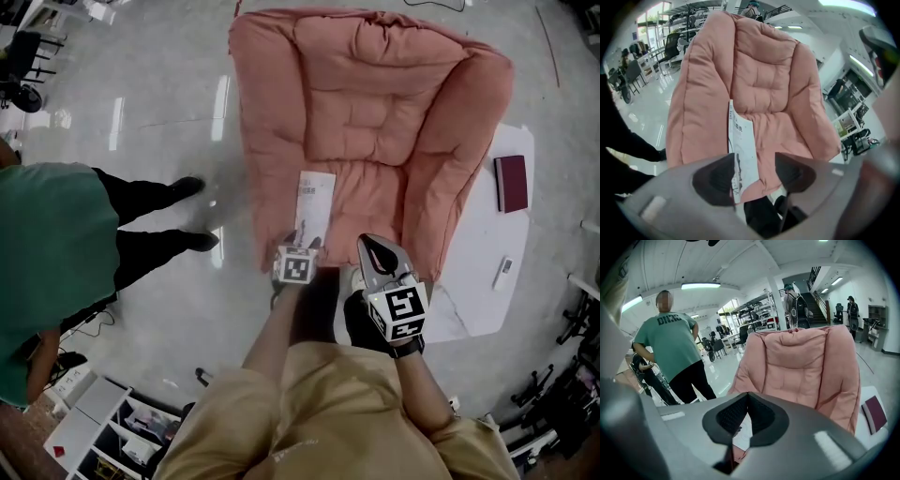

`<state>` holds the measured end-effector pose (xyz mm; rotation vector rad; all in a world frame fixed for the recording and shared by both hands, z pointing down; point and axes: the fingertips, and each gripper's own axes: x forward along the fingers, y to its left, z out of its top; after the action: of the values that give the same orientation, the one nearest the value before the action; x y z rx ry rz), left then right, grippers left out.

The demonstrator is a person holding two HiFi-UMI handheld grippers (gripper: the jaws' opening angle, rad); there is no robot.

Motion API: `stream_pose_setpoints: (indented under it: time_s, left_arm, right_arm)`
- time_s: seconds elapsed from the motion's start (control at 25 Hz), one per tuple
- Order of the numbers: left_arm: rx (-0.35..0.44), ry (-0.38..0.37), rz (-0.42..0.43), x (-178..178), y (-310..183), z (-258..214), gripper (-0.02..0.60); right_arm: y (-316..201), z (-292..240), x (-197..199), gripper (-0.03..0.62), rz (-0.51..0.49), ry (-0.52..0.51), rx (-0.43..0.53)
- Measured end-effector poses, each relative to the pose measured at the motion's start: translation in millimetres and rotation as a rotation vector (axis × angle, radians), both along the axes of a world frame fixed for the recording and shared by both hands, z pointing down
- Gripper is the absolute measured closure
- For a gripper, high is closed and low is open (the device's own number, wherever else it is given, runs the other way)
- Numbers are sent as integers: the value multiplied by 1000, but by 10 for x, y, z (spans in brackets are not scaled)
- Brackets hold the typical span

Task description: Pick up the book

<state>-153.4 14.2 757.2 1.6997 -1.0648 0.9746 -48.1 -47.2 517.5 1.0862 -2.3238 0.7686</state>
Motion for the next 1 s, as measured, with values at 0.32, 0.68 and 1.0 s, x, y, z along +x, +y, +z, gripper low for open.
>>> stream_pose_setpoints:
  time_s: [0.32,0.68,1.0]
  left_arm:
    - [-61,-57,2,-82,-36,397,295]
    - [-63,-91,-12,-87,-82,633,287]
    - [9,-149,-12,-36,-98,585,279]
  right_arm:
    - [-129,67,-90,591,11,-15,-2]
    - [-27,287,37,591,21,4,-40]
    - [31,358,45,591,28,-1,-50]
